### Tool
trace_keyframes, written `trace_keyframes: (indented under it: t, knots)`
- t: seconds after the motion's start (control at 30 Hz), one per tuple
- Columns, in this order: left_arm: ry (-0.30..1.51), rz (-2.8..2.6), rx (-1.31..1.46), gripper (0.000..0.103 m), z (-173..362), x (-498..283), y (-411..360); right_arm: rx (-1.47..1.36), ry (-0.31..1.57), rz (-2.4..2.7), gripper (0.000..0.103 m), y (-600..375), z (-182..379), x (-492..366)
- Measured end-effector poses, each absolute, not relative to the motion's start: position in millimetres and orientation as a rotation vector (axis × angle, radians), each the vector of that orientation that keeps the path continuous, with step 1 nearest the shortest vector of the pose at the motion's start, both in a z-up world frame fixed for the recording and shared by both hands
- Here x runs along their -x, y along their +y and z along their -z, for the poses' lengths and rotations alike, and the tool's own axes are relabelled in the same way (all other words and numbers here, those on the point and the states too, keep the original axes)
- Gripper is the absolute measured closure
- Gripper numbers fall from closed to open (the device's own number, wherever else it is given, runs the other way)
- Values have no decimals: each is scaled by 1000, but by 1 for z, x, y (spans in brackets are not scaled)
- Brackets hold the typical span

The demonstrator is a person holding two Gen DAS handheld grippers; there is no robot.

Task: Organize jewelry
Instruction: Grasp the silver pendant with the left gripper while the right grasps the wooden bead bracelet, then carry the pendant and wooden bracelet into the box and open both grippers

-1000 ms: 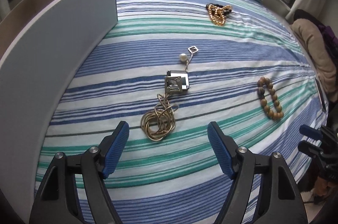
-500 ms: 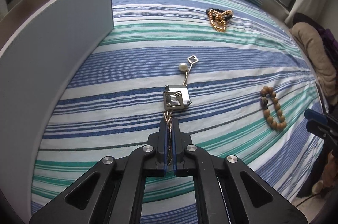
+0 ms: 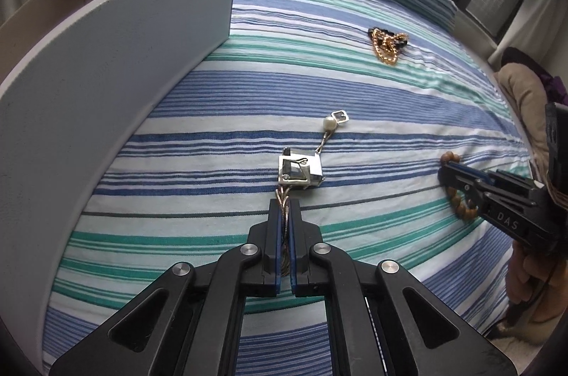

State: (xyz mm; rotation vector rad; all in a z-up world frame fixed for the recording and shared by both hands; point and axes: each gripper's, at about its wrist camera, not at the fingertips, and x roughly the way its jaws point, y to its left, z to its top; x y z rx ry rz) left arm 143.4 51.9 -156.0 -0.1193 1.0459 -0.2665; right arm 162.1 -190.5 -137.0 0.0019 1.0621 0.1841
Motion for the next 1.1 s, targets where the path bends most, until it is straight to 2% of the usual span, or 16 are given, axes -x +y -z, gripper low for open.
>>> trace_keyframes:
  t: [0.13, 0.47, 0.73, 0.9, 1.1]
  knots:
    - [998, 269, 148, 102, 132, -135, 61, 7, 1044, -194, 89, -192, 121, -152]
    - [831, 275, 174, 102, 27, -102, 92, -103, 905, -364, 89, -208, 19, -130]
    - [790, 127, 218, 102, -30, -94, 169, -36, 821, -520, 89, -164, -32, -154]
    - [789, -26, 220, 102, -37, -110, 223, 10, 762, -608, 89, -116, -54, -181]
    - [867, -161, 276, 102, -1, -152, 279, 59, 754, -738, 89, -32, -61, -230]
